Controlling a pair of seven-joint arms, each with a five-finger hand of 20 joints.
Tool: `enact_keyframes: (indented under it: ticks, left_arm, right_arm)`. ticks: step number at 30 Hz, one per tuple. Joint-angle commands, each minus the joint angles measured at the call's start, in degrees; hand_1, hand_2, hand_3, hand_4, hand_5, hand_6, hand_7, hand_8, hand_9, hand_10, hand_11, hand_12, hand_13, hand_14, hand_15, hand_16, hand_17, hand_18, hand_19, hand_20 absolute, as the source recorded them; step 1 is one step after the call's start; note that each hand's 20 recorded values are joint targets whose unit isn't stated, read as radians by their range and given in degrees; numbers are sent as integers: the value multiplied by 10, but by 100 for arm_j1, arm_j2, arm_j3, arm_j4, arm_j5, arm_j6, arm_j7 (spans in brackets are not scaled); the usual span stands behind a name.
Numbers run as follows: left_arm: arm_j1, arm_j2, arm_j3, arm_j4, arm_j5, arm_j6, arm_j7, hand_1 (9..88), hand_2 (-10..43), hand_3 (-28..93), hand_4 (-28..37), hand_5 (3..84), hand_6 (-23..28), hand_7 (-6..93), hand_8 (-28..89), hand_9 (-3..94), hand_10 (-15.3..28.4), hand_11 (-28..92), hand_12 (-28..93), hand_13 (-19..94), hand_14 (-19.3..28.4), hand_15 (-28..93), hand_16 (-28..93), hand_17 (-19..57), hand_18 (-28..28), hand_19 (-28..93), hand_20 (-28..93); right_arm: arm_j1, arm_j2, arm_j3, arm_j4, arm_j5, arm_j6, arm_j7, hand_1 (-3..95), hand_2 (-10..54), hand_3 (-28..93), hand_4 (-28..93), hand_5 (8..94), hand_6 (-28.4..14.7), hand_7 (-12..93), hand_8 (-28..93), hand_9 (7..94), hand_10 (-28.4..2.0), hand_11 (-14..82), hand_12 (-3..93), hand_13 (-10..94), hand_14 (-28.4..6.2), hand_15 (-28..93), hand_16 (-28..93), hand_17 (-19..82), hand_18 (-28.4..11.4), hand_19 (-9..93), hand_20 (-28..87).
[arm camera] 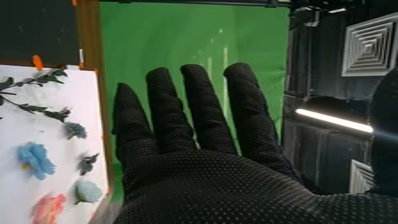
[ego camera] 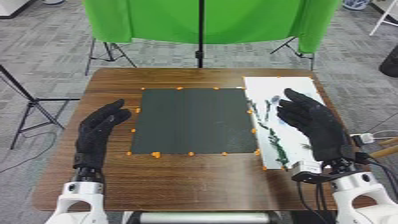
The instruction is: Arrange flowers
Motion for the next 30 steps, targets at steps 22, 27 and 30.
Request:
enact_keyframes:
  ticks: [22, 27, 30]
  left_arm:
    - [135, -22, -35, -39, 34, -54, -174, 319, -39, 629, -119, 483, 20, 165, -51, 482, 130, 208, 169, 410, 162, 191, 41, 103, 112, 29, 236]
    - [130, -10, -54, -55, 46, -51, -175, 319, -39, 629, -118, 483, 21, 166, -52, 482, 129, 209, 170, 409, 162, 191, 40, 102, 112, 30, 236]
    - [138, -20, -65, -60, 43, -51, -197, 319, -39, 629, -118, 484, 21, 165, -52, 482, 129, 209, 170, 409, 162, 191, 40, 102, 112, 30, 236]
  right_arm:
    - [-165, 1220, -665, -528, -6642, 1201, 1634, 302, -95, 468, -223, 617, -56, 151, -56, 725, -170, 233, 227, 773, -104, 334, 248, 535, -130, 618, 508]
    - [-121, 1913, -837, -510, -7022, 219, 2151, 321, -95, 437, -216, 668, -52, 157, -53, 771, -158, 245, 229, 828, -82, 378, 257, 593, -94, 725, 420]
    - [-60, 2170, -916, -415, -7083, -161, 2389, 340, -95, 456, -215, 682, -53, 154, -56, 784, -152, 242, 225, 850, -72, 384, 260, 622, -76, 737, 412]
